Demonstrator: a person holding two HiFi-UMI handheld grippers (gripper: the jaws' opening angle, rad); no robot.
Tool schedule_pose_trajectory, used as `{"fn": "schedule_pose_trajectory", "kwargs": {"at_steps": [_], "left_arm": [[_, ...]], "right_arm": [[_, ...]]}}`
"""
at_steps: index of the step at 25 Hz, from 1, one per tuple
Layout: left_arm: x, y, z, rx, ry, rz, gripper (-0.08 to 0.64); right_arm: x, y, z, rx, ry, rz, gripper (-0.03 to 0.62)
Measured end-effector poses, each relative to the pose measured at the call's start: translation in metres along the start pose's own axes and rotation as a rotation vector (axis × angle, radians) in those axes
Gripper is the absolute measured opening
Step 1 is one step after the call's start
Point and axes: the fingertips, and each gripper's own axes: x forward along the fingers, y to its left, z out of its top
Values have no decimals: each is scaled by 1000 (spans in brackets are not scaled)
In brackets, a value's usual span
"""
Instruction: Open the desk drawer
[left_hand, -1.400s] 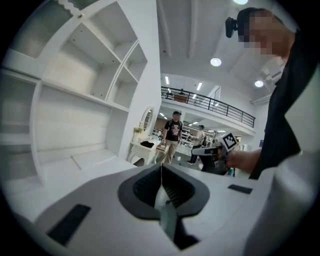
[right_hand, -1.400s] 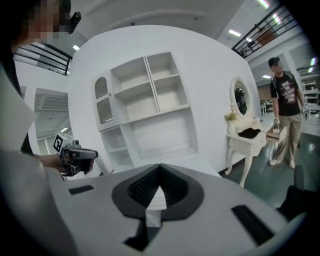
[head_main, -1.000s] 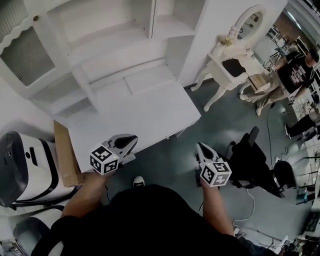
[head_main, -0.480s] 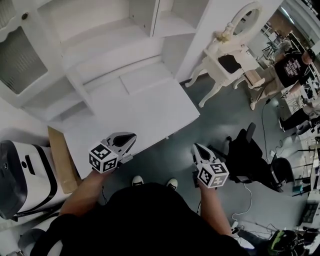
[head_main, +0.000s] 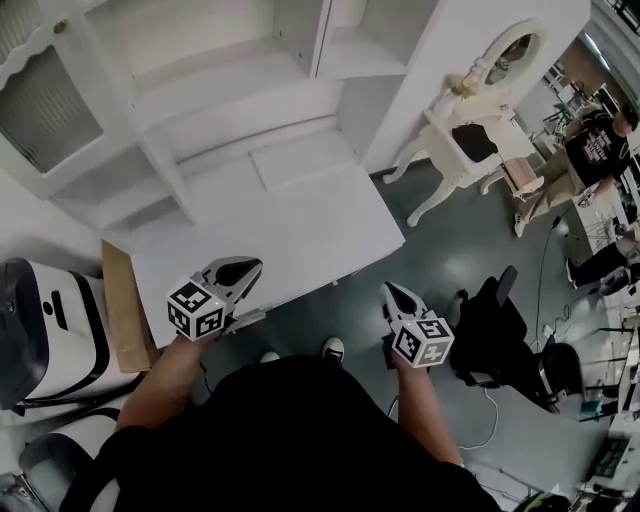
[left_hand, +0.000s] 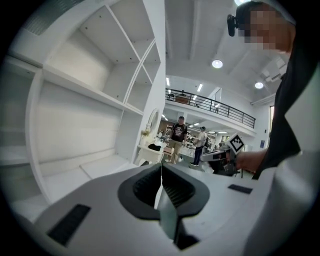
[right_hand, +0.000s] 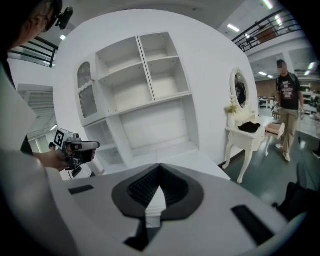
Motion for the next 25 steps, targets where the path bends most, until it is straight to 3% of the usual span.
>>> {"fn": "schedule_pose_trajectory", "kwargs": {"at_steps": [5,12,25], "left_arm": [[-1,1,6,-6,-19,78,12],[17,-6,11,-11,-26,143,12],[24,-19,3,-38,-11,233,12]], "right_arm": [[15,-23,8,-24,15,51,2],[34,-56,-10,-24,74,98,2],[85,-92,-84,-52,261,176,2]]}}
